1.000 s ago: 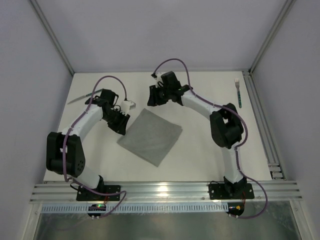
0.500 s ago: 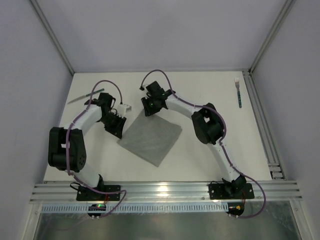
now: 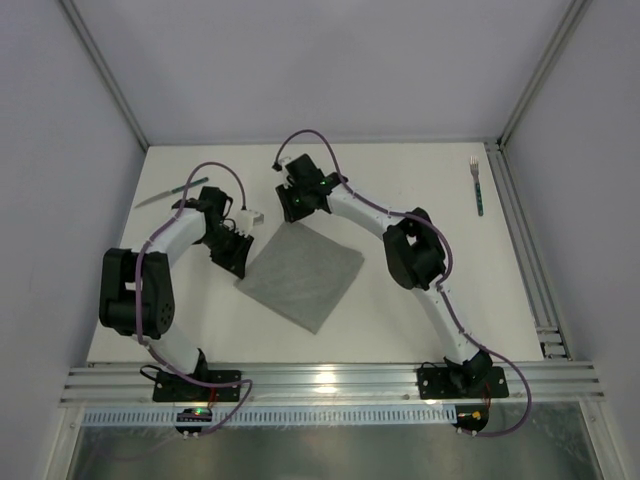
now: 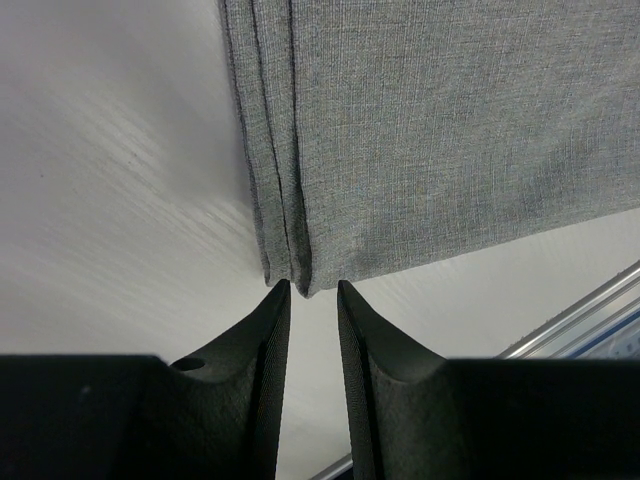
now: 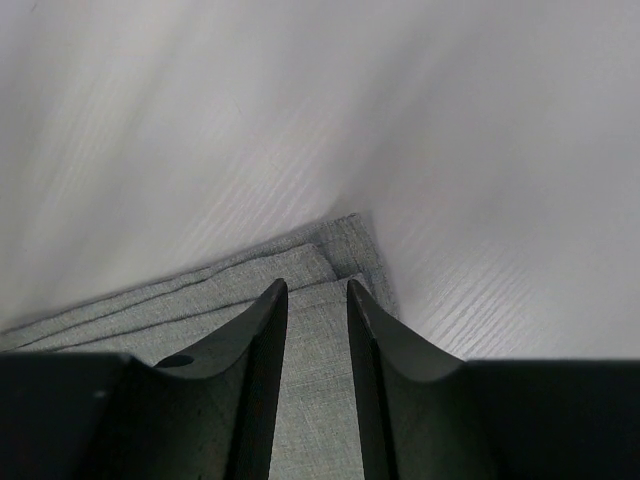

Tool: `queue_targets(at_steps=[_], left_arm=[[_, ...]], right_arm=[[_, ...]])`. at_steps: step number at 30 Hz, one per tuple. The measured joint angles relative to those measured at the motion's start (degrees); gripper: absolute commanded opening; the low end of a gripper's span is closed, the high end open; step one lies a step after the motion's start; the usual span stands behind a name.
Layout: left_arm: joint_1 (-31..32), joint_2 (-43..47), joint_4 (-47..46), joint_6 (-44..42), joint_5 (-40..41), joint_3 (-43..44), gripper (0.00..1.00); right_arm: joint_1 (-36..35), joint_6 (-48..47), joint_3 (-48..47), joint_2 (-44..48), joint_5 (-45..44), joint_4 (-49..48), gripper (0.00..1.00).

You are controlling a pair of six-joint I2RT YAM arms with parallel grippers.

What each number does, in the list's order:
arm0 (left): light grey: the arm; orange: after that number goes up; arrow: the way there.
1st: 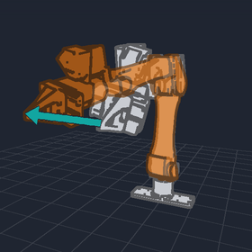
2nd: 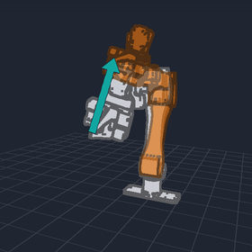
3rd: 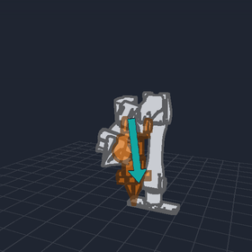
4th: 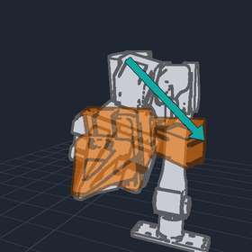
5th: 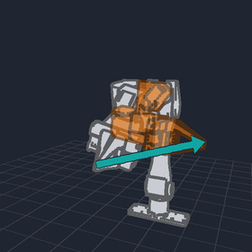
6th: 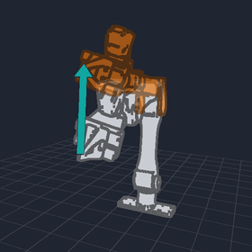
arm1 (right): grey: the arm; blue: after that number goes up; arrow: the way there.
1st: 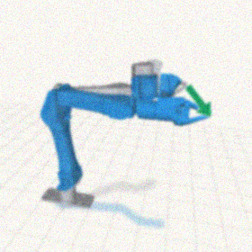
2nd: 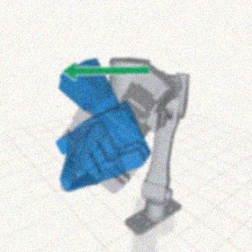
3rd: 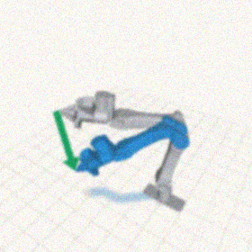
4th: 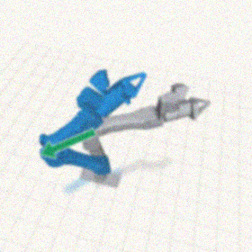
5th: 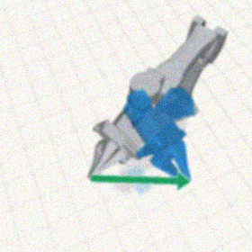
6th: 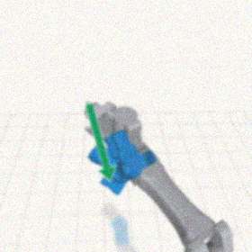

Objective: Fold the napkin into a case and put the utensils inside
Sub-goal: Pick up the top corner of the square-folded napkin from the center of the board.

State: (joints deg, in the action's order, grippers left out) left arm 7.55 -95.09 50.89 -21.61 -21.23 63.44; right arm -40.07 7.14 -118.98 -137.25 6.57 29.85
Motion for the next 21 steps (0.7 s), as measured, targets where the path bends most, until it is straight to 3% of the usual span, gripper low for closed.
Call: queue_targets(at_steps=[15, 21], left_arm=[[0.0, -0.8, -0.3, 0.0, 0.0, -0.2, 0.27], [0.0, -0.9, -0.3, 0.0, 0.0, -0.3, 0.27]], right_arm=[[-0.5, -0.4, -0.6, -3.3, -1.9, 0.5, 0.28], [-1.4, -0.8, -0.2, -2.9, -2.6, 0.4, 0.17]])
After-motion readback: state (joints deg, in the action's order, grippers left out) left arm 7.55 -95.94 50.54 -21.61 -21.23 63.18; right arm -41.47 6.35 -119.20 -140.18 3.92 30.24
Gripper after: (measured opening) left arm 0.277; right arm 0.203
